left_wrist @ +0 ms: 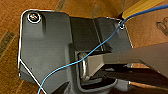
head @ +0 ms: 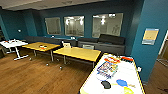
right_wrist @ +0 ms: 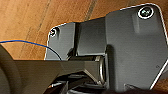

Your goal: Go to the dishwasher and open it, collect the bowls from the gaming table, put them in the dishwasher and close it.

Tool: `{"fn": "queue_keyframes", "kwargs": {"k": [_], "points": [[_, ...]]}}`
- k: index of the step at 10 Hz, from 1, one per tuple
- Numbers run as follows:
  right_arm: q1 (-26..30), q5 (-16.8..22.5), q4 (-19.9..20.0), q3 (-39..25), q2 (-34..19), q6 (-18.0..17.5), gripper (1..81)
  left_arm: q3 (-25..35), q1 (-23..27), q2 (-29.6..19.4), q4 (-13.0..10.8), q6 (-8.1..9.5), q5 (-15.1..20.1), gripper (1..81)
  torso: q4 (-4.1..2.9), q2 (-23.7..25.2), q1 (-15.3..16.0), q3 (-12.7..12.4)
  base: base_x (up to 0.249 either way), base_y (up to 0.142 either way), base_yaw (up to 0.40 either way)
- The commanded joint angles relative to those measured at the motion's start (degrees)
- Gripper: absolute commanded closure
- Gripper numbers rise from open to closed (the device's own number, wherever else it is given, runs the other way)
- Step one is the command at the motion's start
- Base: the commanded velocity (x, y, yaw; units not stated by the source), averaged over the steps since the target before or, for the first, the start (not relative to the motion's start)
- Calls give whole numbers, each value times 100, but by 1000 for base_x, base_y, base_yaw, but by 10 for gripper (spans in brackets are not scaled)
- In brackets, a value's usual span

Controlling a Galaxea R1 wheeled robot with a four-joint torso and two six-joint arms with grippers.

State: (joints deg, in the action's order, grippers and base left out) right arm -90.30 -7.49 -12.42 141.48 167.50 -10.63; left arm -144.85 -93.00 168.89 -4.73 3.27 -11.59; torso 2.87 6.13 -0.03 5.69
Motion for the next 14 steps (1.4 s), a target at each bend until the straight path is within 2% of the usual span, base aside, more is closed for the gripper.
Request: {"fn": "queue_keyframes", "kwargs": {"k": [1, 10, 12, 14], "points": [[270, 248, 47, -52, -21, -9, 10, 53, 208, -13, -72, 7, 289, 10, 0, 0, 3, 0, 0, 0, -341], [279, 248, 47, -51, -12, -9, 10, 53, 208, -21, -54, 16, 298, 10, 0, 0, 3, 0, 0, 0, -351], [271, 256, 47, -43, -12, -9, 10, 53, 208, -30, -28, 7, 289, 10, 0, 0, 3, 0, 0, -213, 0], [279, 248, 47, -43, -12, -9, 10, 53, 208, -21, -10, 7, 289, 10, 0, 0, 3, 0, 0, -40, 0]]}}
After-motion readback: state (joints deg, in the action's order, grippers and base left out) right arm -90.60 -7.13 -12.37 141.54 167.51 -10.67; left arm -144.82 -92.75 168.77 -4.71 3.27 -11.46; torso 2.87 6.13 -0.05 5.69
